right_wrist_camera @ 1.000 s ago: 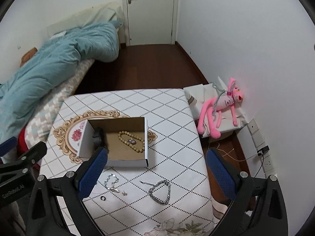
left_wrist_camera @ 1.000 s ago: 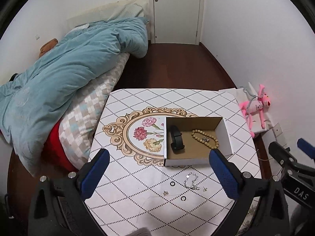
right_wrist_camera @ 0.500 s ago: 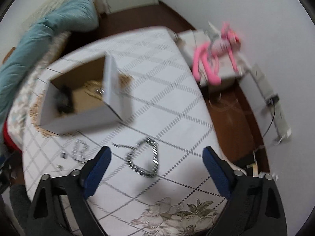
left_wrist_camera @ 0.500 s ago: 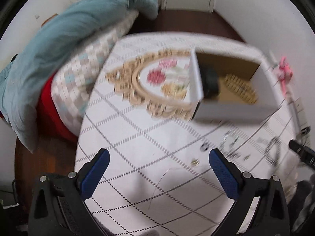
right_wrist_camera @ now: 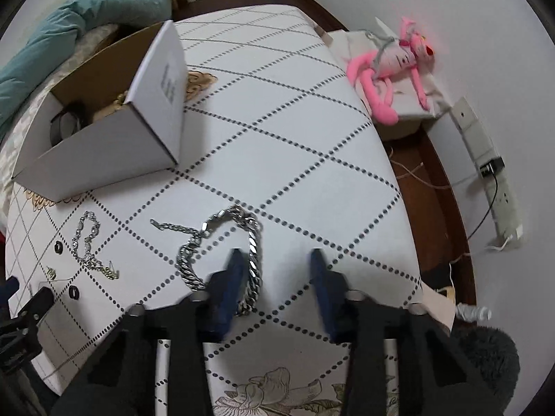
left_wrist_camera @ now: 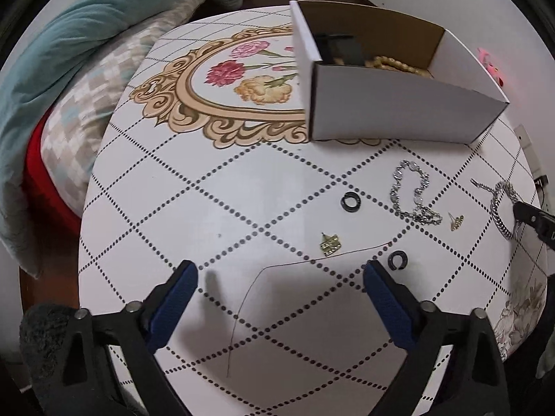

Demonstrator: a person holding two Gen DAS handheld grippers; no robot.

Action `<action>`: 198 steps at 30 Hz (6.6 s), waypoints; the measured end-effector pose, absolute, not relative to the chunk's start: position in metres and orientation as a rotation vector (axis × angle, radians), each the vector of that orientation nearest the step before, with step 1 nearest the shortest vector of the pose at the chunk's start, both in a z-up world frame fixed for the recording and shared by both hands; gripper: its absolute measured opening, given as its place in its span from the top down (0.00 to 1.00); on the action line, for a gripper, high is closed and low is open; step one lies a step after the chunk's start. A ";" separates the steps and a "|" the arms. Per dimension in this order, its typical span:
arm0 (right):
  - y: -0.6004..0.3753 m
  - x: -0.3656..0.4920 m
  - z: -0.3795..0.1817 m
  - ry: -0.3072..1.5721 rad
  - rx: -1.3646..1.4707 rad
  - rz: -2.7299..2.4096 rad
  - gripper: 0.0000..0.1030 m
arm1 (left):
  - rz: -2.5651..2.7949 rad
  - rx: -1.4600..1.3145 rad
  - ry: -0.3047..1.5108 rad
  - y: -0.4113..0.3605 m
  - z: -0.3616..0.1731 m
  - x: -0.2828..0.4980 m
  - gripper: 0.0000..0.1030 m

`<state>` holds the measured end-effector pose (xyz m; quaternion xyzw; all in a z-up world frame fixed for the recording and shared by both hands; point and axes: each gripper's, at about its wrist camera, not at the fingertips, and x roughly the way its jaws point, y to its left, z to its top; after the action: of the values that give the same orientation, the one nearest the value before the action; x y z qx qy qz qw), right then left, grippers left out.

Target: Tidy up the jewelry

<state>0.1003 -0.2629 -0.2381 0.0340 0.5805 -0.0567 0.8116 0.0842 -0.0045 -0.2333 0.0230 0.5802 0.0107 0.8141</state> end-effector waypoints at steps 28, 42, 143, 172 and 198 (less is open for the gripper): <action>-0.246 0.071 -0.231 1.258 0.220 -0.035 0.96 | -0.087 0.038 1.194 -0.021 -0.231 0.093 0.92; -0.242 0.078 -0.145 1.099 0.337 0.115 0.96 | -0.162 -0.136 1.155 0.000 -0.180 0.095 0.95; -0.212 0.101 -0.073 0.975 0.056 0.012 0.01 | 0.109 -0.022 0.949 -0.003 -0.093 0.113 0.00; -0.186 0.083 -0.214 1.147 0.114 0.149 0.91 | 0.045 0.016 1.219 -0.013 -0.231 0.077 0.01; -0.231 0.076 -0.215 1.128 0.174 0.041 0.91 | -0.088 0.085 1.159 -0.072 -0.236 0.078 0.89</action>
<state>0.0758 -0.2306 -0.2147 0.0823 0.5340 0.0193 0.8413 0.0776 -0.0717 -0.2358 0.0401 0.5473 -0.0417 0.8349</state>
